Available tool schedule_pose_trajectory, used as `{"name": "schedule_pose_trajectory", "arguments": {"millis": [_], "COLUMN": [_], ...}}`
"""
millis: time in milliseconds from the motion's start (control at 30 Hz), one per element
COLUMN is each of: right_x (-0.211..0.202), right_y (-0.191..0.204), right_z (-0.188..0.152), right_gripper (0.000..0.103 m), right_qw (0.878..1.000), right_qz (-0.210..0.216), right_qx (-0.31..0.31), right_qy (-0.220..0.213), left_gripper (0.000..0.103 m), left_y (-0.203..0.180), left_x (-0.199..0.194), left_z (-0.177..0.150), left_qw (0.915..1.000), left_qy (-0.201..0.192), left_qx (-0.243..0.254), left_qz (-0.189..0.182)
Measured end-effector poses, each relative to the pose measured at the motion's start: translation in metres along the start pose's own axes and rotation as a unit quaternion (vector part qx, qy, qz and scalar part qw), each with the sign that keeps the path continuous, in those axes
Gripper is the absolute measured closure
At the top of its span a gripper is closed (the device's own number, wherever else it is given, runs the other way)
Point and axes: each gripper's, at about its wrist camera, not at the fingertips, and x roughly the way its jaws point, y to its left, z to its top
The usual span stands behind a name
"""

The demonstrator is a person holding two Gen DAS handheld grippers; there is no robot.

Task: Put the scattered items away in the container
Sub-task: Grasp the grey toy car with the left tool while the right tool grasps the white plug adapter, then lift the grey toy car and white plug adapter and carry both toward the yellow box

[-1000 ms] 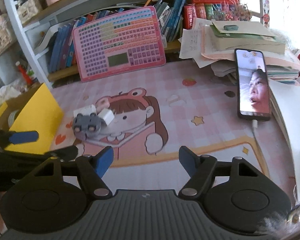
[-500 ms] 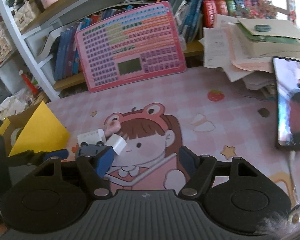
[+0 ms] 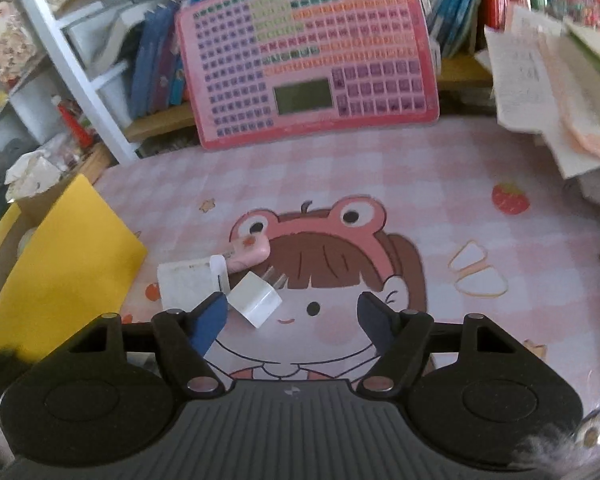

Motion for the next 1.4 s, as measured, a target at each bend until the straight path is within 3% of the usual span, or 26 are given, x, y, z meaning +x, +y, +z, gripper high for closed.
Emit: {"name": "schedule_pose_trajectory", "arguments": {"millis": [167,233,400,567,600,667,700,900,1200,1400], "right_x": [0.028,0.036,0.048,0.056,0.056,0.054,0.053,0.031,-0.043,-0.079], "right_y": [0.017,0.024,0.031,0.039,0.039,0.040,0.040,0.025,0.018,0.019], "right_z": [0.000,-0.001,0.003,0.002,0.002,-0.001,-0.002,-0.015,-0.060,-0.088], "right_gripper": [0.041,0.041,0.041,0.036,0.037,0.059,0.059,0.059,0.059,0.059], "right_qw": [0.999,0.996,0.995,0.992,0.992,0.991,0.990,0.992,0.996,0.997], "right_qz": [-0.005,-0.032,-0.029,-0.054,-0.055,-0.063,-0.068,-0.072,-0.032,-0.048], "right_qx": [-0.045,-0.074,-0.087,-0.110,-0.111,-0.121,-0.126,-0.103,-0.073,-0.041], "right_qy": [0.024,0.035,0.036,0.023,0.020,0.008,0.007,0.016,0.035,0.048], "left_gripper": [0.041,0.041,0.041,0.041,0.041,0.041,0.041,0.041,0.041,0.041], "left_y": [0.014,0.018,0.024,0.018,0.016,0.014,0.013,0.008,0.008,0.010], "left_x": [-0.025,-0.033,-0.045,-0.054,-0.056,-0.057,-0.057,-0.062,-0.081,-0.090], "left_z": [-0.016,-0.018,-0.021,-0.023,-0.024,-0.023,-0.022,-0.017,-0.024,-0.038], "left_qw": [0.9988,0.9986,0.9981,0.9985,0.9984,0.9983,0.9983,0.9983,0.9981,0.9977], "left_qy": [0.012,0.009,0.009,0.005,0.003,0.001,0.001,-0.005,-0.013,-0.005], "left_qx": [-0.047,-0.051,-0.061,-0.054,-0.054,-0.053,-0.050,-0.041,-0.035,-0.040], "left_qz": [-0.003,0.000,0.002,-0.012,-0.016,-0.025,-0.028,-0.041,-0.048,-0.054]}}
